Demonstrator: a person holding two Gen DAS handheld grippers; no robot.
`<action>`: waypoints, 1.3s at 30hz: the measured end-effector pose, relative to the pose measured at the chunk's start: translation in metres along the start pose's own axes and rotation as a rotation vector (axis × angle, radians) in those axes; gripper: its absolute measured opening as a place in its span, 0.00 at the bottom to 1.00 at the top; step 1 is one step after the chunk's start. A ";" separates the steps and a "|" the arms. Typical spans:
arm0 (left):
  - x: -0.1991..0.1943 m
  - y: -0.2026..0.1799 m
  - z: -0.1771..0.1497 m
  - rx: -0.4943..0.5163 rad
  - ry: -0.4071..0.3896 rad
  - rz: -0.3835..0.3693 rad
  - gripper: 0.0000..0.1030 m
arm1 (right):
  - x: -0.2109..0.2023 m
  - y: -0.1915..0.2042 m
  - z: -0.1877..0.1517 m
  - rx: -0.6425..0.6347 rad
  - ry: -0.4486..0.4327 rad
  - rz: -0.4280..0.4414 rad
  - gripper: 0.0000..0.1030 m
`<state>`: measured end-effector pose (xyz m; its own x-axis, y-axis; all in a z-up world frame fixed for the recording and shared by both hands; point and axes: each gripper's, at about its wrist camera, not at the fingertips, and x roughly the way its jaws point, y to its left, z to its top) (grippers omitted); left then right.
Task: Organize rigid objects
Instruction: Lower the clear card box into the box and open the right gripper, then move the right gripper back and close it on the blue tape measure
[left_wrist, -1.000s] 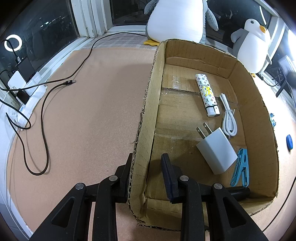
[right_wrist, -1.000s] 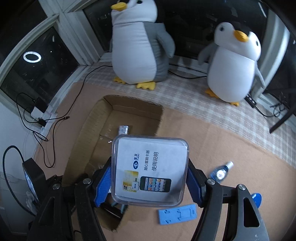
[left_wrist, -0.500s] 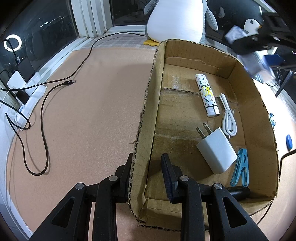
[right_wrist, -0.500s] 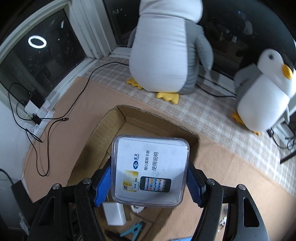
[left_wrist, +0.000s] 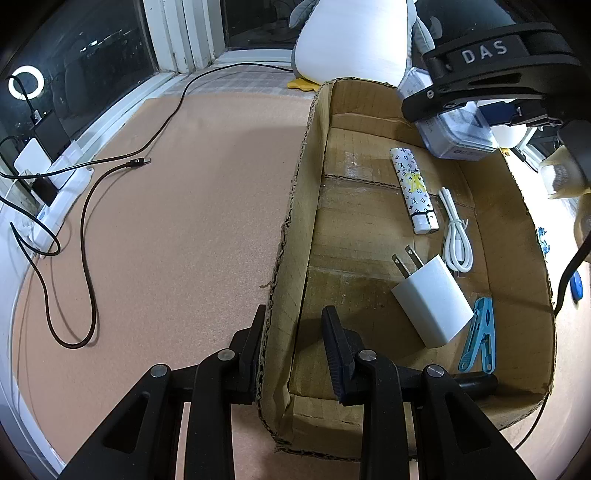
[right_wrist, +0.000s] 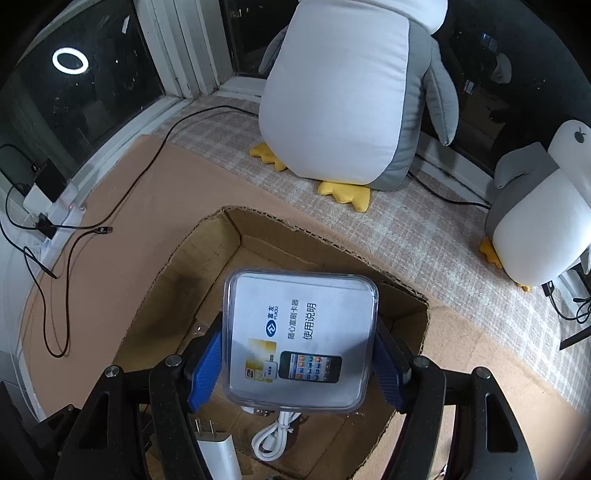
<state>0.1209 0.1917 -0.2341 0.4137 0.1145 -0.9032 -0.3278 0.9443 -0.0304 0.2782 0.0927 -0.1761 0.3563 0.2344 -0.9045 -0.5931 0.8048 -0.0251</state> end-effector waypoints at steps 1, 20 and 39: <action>0.000 0.000 0.000 0.000 0.000 0.000 0.29 | 0.000 0.000 0.000 -0.004 -0.002 0.002 0.66; 0.000 -0.001 -0.002 0.001 -0.004 0.005 0.29 | -0.042 -0.026 -0.014 0.057 -0.067 0.071 0.70; -0.002 -0.011 -0.002 0.046 -0.003 0.052 0.29 | -0.179 -0.124 -0.165 0.258 -0.235 0.038 0.70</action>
<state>0.1221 0.1805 -0.2326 0.3994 0.1643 -0.9019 -0.3096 0.9502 0.0360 0.1683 -0.1390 -0.0810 0.5114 0.3619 -0.7794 -0.4176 0.8974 0.1427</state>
